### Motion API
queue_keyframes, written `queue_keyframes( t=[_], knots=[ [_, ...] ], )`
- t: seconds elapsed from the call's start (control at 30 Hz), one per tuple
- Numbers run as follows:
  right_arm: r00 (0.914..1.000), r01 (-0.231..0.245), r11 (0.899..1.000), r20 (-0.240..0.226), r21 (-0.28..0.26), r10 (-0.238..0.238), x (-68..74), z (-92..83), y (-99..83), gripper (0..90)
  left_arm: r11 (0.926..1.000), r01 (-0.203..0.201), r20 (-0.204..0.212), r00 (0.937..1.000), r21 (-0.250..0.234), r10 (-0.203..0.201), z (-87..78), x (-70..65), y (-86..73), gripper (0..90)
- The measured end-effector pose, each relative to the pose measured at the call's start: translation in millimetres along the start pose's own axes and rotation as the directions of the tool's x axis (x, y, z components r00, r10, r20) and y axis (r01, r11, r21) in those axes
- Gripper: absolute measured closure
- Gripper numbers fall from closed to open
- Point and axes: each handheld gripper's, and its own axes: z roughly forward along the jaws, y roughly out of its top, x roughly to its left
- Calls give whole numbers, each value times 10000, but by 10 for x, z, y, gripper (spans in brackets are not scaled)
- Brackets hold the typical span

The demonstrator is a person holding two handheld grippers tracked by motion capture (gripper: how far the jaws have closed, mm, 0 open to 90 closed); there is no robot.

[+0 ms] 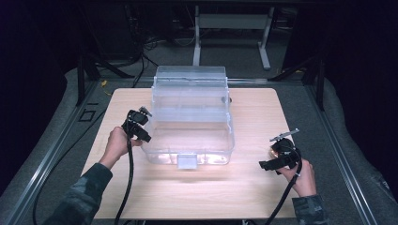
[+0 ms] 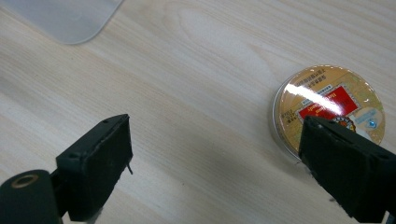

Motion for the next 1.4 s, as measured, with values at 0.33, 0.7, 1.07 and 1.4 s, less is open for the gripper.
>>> queue_keyframes(
  t=[0.33,0.7,1.07,1.4],
  knots=[
    [10000,-12,10000,0,29,12,-45,7,35,95,9998,-216,-37,9998,-55,216,47,-211,119,719],
    [9997,-144,9998,200,142,141,-148,18,87,100,9977,-624,128,9980,251,621,62,-322,176,683],
    [9987,-496,9946,140,910,485,-371,60,236,45,9929,-1193,1297,9845,13,1182,-260,-198,117,194],
    [9944,-967,9765,612,1925,864,-612,259,335,0,9952,-808,859,9926,-546,853,-584,145,-204,18]
  ],
)
